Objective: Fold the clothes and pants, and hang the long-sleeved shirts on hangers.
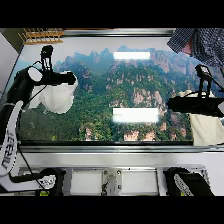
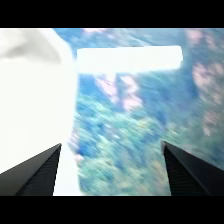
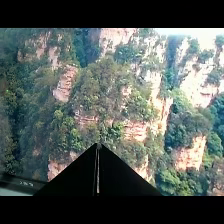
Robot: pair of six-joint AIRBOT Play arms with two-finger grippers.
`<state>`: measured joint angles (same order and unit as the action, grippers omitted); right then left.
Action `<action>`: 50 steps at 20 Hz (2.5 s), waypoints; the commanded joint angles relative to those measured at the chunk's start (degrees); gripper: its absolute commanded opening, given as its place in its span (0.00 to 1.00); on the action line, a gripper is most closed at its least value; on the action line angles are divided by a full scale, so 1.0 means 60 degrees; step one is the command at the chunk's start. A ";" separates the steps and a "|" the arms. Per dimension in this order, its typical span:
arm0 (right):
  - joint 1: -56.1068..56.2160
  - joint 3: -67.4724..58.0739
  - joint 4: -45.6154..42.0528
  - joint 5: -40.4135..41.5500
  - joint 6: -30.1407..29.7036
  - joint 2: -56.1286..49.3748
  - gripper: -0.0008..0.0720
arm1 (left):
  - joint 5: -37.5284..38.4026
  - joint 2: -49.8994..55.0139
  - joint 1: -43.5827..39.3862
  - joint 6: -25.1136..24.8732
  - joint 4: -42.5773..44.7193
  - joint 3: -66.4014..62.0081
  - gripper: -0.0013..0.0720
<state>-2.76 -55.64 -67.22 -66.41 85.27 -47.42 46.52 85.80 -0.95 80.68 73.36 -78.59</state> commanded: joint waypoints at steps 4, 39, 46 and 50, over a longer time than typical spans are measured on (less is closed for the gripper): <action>0.0007 0.0000 0.0004 0.0000 0.0000 -0.0007 0.03 | -0.0098 0.3639 0.0117 0.0197 0.0863 -0.2419 0.99; 0.0007 0.0000 0.0834 0.0317 -0.1177 -0.0011 0.03 | -0.0004 -0.2714 0.1115 0.1534 -0.0087 0.5617 0.85; 0.0011 0.0000 0.1217 0.0306 -0.1049 -0.0168 0.03 | 0.0007 -0.0193 0.1275 -0.0739 -0.3100 0.4484 0.85; 0.0087 0.0000 0.1242 0.0135 -0.0965 -0.0685 0.03 | -0.0080 0.0415 0.0605 -0.0736 -0.3082 0.3963 0.85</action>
<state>-2.59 -55.64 -60.20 -64.97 79.05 -49.58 46.46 85.23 4.69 77.73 56.99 -52.66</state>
